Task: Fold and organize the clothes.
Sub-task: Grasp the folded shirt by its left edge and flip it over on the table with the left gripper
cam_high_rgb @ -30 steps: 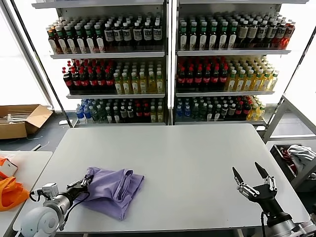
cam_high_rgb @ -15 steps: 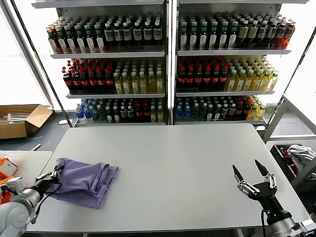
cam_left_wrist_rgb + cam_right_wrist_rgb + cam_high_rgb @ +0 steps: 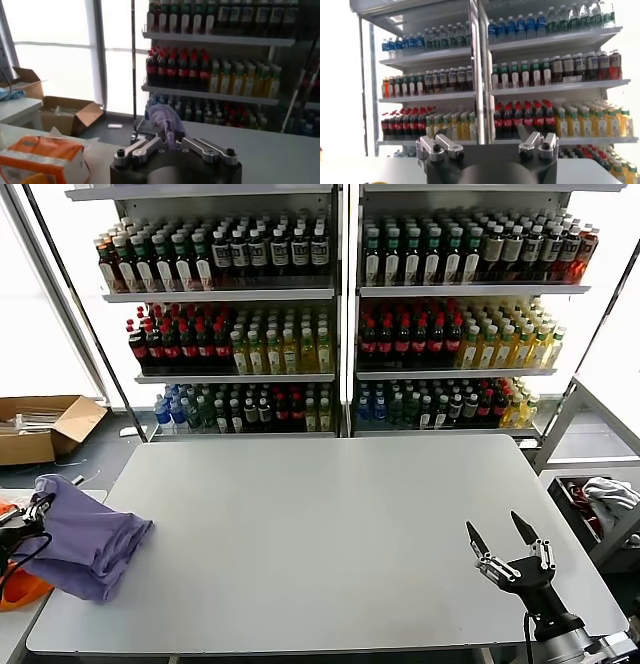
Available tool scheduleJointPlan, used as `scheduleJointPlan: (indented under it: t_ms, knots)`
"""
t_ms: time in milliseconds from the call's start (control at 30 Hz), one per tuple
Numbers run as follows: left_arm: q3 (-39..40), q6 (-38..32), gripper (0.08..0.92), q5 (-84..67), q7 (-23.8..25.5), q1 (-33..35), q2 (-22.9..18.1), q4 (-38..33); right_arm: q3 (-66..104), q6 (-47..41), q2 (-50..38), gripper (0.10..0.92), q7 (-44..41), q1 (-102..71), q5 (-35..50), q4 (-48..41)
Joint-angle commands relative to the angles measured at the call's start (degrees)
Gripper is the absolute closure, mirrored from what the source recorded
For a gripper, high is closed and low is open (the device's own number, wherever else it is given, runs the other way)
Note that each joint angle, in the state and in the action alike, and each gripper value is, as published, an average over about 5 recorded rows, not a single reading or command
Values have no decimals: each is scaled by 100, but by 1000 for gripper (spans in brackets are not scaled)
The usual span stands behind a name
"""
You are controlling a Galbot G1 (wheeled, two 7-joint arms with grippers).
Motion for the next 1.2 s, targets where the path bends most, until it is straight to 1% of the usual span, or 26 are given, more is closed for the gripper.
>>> scheduleJointPlan:
  t_ms: [33,133,200,267,300,400,500,567,667,767,933,1033,1133,1200]
  knots:
    - [993,49,867,-150,-767,202,-819,-1589,34,89,88,203,-11,-119,1,-1]
    - [2220,-80,867,-123,-1213,79,-1340,-1880,96,120,146,203,-9,-134,3,-8]
    - [3081,-107,867,-147,-1552,-75,-1717,-1888,125,126,193,203,-5,-132,-2,15]
    - [3828,-194,867,-196,-1781,-289,-2025,-1790,153,118,231,203,-5,-160,-10,80]
    - [4165,-254,867,-217,-1827,-394,-2154,-1733,166,112,245,203,-4,-181,-13,115]
    - [5012,-407,867,-265,-1731,-732,-2369,-1494,180,89,263,203,0,-239,-29,176]
    - [5514,-448,867,-323,-1662,-1213,-2505,-1019,123,48,266,203,2,-294,-56,234]
    - [5632,-479,867,-428,-1716,-1561,-2611,-699,55,0,269,203,3,-323,-75,291]
    - [5638,-506,867,-850,-1953,-1979,-2745,-488,-72,-89,263,203,23,-325,-125,338]
    - [5627,-603,867,-1339,-2109,-2169,-2752,-567,-291,-287,232,203,141,-311,-251,359]
    - [5510,-805,860,-2007,-2052,-2219,-2667,-761,-804,-756,189,203,366,-195,-335,363]
    - [5378,-795,811,-2217,-1865,-2170,-2590,-907,-1119,-1062,156,203,465,1,-249,320]
    - [5164,-721,728,-2434,-1616,-2031,-2474,-1106,-1470,-1423,136,203,629,299,-163,208]
    - [4964,-707,668,-2614,-1552,-1927,-2418,-1238,-1718,-1603,147,203,718,492,-157,121]
